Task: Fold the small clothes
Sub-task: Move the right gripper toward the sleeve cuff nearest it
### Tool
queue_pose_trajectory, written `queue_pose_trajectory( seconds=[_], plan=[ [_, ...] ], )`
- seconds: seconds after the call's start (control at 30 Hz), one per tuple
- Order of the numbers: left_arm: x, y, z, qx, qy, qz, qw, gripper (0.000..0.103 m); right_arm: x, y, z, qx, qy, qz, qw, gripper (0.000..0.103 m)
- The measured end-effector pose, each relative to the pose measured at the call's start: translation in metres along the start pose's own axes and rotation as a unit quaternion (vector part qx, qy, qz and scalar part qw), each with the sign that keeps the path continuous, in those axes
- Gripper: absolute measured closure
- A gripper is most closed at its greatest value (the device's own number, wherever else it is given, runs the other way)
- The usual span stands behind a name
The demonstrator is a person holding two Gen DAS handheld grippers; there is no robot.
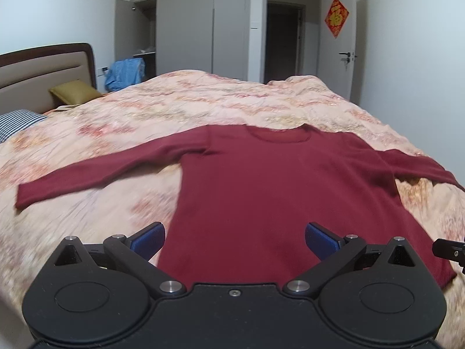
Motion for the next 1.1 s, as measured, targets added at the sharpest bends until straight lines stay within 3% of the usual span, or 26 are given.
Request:
queue_pose_trajectory(
  seconds=[0.43,0.7,0.87,1.0,1.1],
  plan=[
    [0.064,-0.060,0.102,-0.015,0.028,0.022,0.9993,0.001,0.079,-0.058,0.055,0.019,0.058,0.035,0.998,0.000],
    [0.100,-0.085,0.166,-0.015,0.039,0.018,0.9990,0.001,0.143,-0.085,0.078,0.070,0.101,0.082,0.989,0.000],
    [0.111,-0.079,0.196,-0.032,0.049,0.010,0.9982,0.001,0.204,-0.099,0.087,0.094,0.110,0.152,0.978,0.000],
    [0.111,-0.057,0.212,-0.051,0.045,0.014,0.9976,0.001,0.249,-0.105,0.103,0.078,0.104,0.199,0.971,0.000],
    [0.110,-0.048,0.211,-0.030,0.045,0.012,0.9985,0.001,0.281,-0.108,0.116,0.074,0.112,0.232,0.964,0.000]
  ],
)
Point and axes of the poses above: each gripper's, at about its wrist camera, not at the fingertips, and z roughly the way its jaws point, x to its right, y to its underside, the point moved 10 cm from there along z, roughly the way its jaws point, and after that the axes turned 8 degrees about -x, right-handed, at the moved point
